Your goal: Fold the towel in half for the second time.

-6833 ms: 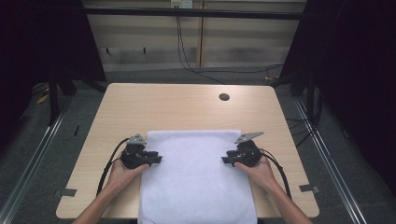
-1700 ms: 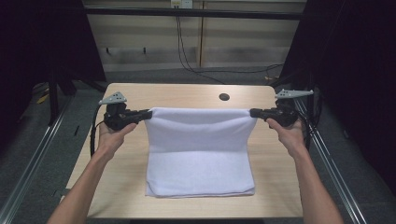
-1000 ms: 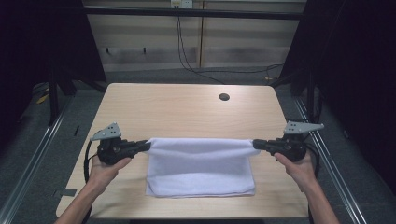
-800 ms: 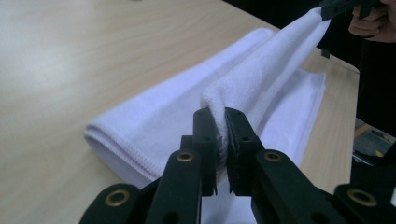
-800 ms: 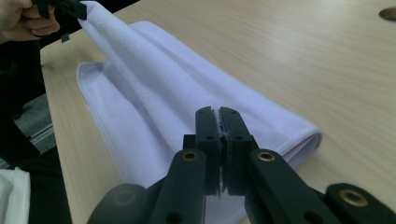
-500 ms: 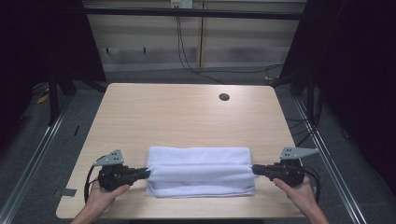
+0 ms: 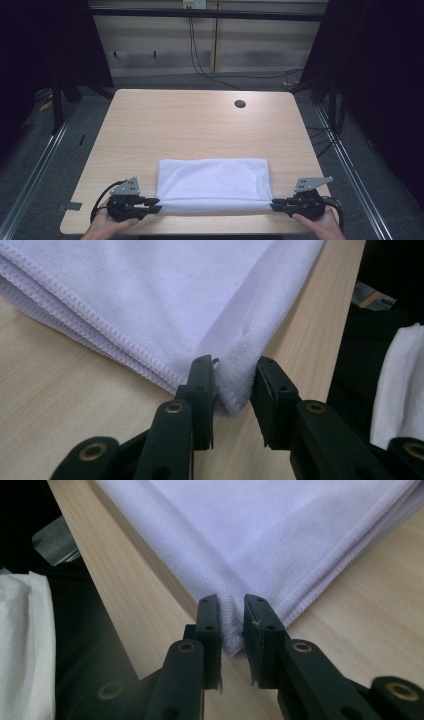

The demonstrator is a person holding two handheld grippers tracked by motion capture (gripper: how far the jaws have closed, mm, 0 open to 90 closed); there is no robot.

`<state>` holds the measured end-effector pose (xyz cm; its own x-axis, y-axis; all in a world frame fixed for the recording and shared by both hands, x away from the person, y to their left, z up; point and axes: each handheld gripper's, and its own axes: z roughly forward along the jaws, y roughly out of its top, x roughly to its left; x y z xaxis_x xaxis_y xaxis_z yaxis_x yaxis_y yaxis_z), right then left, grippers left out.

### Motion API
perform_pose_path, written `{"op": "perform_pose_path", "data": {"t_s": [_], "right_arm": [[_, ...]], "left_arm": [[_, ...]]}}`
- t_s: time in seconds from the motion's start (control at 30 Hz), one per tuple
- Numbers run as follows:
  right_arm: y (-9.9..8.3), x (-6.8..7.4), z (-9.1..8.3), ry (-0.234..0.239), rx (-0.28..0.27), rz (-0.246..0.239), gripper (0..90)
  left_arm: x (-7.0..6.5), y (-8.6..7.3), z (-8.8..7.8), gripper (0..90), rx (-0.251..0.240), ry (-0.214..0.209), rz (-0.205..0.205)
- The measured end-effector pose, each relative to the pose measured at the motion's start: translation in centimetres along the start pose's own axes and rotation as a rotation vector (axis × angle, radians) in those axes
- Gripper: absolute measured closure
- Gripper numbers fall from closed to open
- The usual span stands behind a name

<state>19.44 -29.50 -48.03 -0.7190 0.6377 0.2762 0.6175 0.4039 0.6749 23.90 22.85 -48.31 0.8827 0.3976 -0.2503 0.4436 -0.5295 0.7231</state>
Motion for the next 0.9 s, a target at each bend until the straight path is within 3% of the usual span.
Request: {"op": "perform_pose_path", "data": {"t_s": [0.13,0.23,0.3,0.37,0.4,0.47,0.53,0.63,0.73,0.9], "right_arm": [[-0.4,0.0,0.4,-0.007,0.048,0.006,74.0],[-0.2,0.0,0.2,0.004,0.012,0.011,70.6],[-0.1,-0.2,-0.3,0.012,-0.044,0.02,68.1],[0.1,-0.4,-1.0,-0.011,-0.116,0.035,63.8],[0.2,-0.5,-1.5,-0.063,-0.172,0.033,62.7],[0.5,-0.9,-2.1,-0.099,-0.245,0.037,58.9],[0.8,-1.5,-2.4,-0.148,-0.307,0.063,53.9],[1.1,-2.8,-2.4,-0.184,-0.346,0.101,46.1],[1.3,-4.0,-2.4,-0.221,-0.348,0.127,44.2],[1.9,-5.5,-2.5,-0.268,-0.372,0.148,42.1]], "left_arm": [[-0.2,-0.2,-0.5,60.5,-0.014,0.0,-0.007],[-0.2,0.0,-1.3,52.6,-0.08,0.004,-0.022],[0.1,0.2,-1.8,47.7,-0.128,0.03,-0.061],[0.9,0.5,-2.1,44.2,-0.159,0.07,-0.089],[1.3,0.5,-2.3,40.0,-0.168,0.079,-0.094],[2.4,0.6,-2.5,37.2,-0.188,0.111,-0.116],[3.9,0.8,-2.8,32.5,-0.201,0.174,-0.173],[6.0,0.9,-3.5,31.8,-0.245,0.266,-0.231],[7.6,0.7,-3.6,31.2,-0.261,0.326,-0.281],[8.8,-0.1,-3.7,23.6,-0.247,0.379,-0.331]]}}
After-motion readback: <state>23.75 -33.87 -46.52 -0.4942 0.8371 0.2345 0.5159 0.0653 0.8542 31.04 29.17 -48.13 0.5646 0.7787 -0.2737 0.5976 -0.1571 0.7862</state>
